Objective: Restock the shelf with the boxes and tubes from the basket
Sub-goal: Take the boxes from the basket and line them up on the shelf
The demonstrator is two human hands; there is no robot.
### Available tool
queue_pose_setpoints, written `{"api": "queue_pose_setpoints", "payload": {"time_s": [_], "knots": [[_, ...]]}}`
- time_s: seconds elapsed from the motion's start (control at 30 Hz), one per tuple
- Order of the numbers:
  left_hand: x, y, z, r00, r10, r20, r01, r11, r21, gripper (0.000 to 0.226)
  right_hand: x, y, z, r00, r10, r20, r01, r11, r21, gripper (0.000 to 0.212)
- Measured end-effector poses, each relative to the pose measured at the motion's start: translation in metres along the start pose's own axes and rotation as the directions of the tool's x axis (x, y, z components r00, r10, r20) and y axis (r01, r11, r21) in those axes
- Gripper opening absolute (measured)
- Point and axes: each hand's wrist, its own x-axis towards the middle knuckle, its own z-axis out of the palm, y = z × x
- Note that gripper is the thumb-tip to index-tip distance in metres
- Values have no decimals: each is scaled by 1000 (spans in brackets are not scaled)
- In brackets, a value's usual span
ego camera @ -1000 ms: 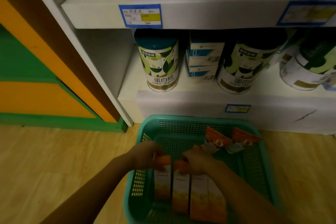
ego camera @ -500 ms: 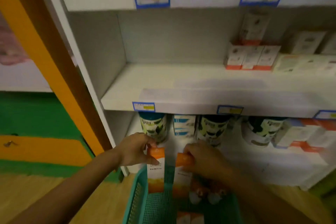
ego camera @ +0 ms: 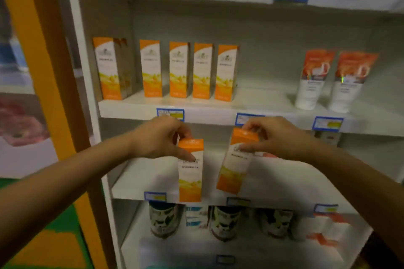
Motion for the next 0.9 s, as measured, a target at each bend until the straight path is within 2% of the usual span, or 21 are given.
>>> {"api": "queue_pose_setpoints", "payload": {"time_s": [0.13, 0.37, 0.57, 0.7, 0.9], "knots": [[16, 24, -60, 995, 62, -80, -68, 995, -71, 32, 5, -3, -60, 995, -37, -91, 35, 999, -19, 38], [56, 54, -117, 972, 123, -200, -138, 988, -64, 31, 22, -6, -121, 979, 27, -202, -21, 999, 35, 38], [98, 70, -123, 927, 128, -353, -134, 991, 7, 39, 38, -2, -141, 955, 66, -290, -82, 996, -41, 43], [123, 76, -112, 895, 103, -433, -123, 992, -17, 42, 45, 2, -145, 939, 92, -331, -124, 989, -75, 45], [149, 79, -96, 881, 52, -471, -98, 992, -74, 41, 53, 12, -145, 915, 129, -382, -172, 982, -80, 46]]}}
